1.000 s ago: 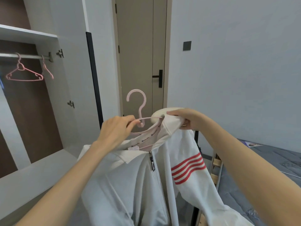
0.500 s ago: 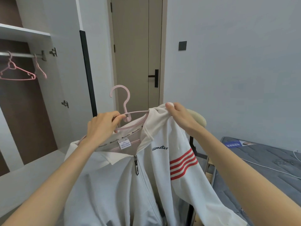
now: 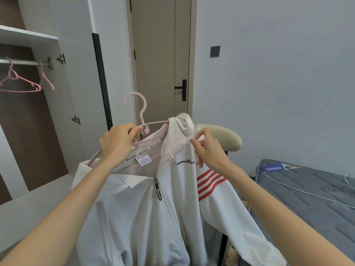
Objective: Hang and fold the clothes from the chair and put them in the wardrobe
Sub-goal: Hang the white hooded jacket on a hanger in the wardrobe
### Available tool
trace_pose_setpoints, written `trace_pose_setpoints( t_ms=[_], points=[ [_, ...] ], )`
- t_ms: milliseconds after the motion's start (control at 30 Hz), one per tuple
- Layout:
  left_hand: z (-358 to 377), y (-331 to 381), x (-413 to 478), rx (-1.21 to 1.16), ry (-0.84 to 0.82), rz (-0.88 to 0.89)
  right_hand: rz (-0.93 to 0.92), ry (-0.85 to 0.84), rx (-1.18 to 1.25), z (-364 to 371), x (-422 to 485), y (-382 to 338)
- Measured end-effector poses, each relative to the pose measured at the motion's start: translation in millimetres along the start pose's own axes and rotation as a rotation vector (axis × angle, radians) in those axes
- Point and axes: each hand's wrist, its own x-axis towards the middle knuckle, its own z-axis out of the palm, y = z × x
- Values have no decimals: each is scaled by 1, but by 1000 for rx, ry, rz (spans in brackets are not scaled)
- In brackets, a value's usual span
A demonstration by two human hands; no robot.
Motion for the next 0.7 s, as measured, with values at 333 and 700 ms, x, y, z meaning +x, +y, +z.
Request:
trace_pose_setpoints(
  t_ms=[333,700],
  points=[
    [-4,1,-6,71,41,99,691,-681,167,11,-29,46],
    [-8,20,-18,71,-106,258,441,89,212,-31,43,-10]
  ],
)
